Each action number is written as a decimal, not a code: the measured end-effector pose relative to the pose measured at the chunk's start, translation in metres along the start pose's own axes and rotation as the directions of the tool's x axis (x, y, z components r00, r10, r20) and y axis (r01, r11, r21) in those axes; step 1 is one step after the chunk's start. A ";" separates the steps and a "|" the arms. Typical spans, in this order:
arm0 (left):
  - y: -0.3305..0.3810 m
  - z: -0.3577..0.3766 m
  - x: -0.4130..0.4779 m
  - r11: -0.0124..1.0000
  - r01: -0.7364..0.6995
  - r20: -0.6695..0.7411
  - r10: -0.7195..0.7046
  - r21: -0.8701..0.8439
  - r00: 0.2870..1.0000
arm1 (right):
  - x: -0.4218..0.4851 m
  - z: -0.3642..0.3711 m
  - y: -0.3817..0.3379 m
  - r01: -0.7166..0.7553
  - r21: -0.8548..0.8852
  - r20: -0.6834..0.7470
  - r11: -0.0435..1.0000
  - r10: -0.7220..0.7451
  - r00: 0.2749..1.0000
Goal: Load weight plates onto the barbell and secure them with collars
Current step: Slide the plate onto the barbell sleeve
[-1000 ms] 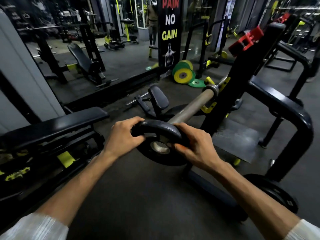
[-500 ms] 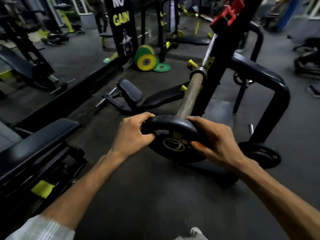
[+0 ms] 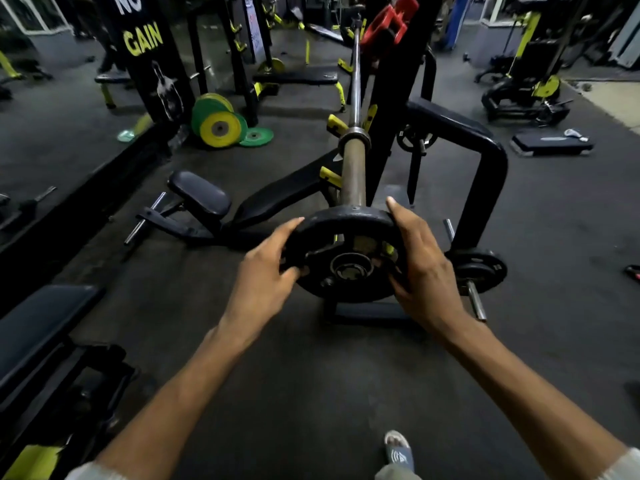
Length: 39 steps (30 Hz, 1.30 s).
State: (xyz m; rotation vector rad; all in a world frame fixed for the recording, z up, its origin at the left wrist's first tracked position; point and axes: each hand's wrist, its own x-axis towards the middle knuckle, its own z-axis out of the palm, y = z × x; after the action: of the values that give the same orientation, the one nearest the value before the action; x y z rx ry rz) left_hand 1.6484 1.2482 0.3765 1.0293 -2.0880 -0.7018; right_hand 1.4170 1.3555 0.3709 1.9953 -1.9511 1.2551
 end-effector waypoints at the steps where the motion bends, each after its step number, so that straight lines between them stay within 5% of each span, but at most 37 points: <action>1: -0.004 0.003 -0.001 1.000 0.003 0.002 -0.003 -0.009 1.000 | -0.002 0.003 0.000 -0.006 0.025 0.009 1.000 0.006 1.000; 24: -0.055 0.083 0.259 0.996 0.037 -0.106 -0.028 0.081 0.994 | 0.216 0.071 0.163 -0.076 0.159 0.045 0.984 0.070 0.997; 39: -0.055 0.090 0.289 0.978 0.078 -0.066 -0.067 0.194 0.996 | 0.240 0.075 0.185 -0.092 0.124 0.107 0.988 0.079 0.991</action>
State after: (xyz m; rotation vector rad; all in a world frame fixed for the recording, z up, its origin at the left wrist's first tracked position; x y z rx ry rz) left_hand 1.4753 0.9940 0.3822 1.2251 -2.1085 -0.5013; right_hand 1.2581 1.0866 0.3755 2.0950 -2.0726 1.3569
